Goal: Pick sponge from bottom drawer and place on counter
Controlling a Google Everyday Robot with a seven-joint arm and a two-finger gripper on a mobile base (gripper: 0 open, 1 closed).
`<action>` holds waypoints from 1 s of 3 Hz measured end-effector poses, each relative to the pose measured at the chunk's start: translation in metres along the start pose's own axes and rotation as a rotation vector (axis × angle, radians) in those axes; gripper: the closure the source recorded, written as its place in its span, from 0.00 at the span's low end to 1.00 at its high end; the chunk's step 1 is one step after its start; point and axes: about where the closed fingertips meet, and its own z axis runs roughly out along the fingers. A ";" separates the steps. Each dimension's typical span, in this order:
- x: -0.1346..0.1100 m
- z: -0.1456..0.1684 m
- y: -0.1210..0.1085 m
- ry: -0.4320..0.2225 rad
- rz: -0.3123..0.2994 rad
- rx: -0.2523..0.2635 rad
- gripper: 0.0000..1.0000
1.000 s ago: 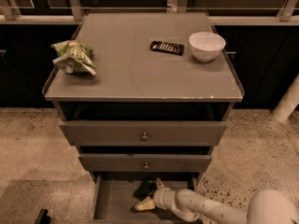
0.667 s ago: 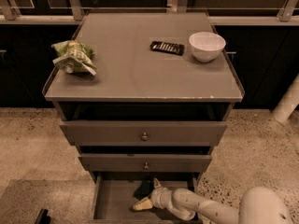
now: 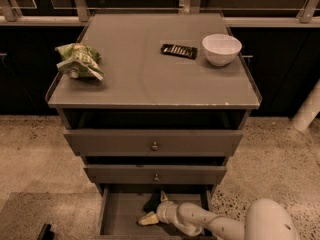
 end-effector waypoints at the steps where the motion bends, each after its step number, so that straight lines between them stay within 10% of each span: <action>1: 0.010 0.011 0.004 0.026 -0.025 0.017 0.19; 3: 0.010 0.011 0.003 0.026 -0.025 0.018 0.66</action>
Offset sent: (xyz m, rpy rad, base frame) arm -0.0019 0.0042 -0.0118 -0.0330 -0.0064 0.0041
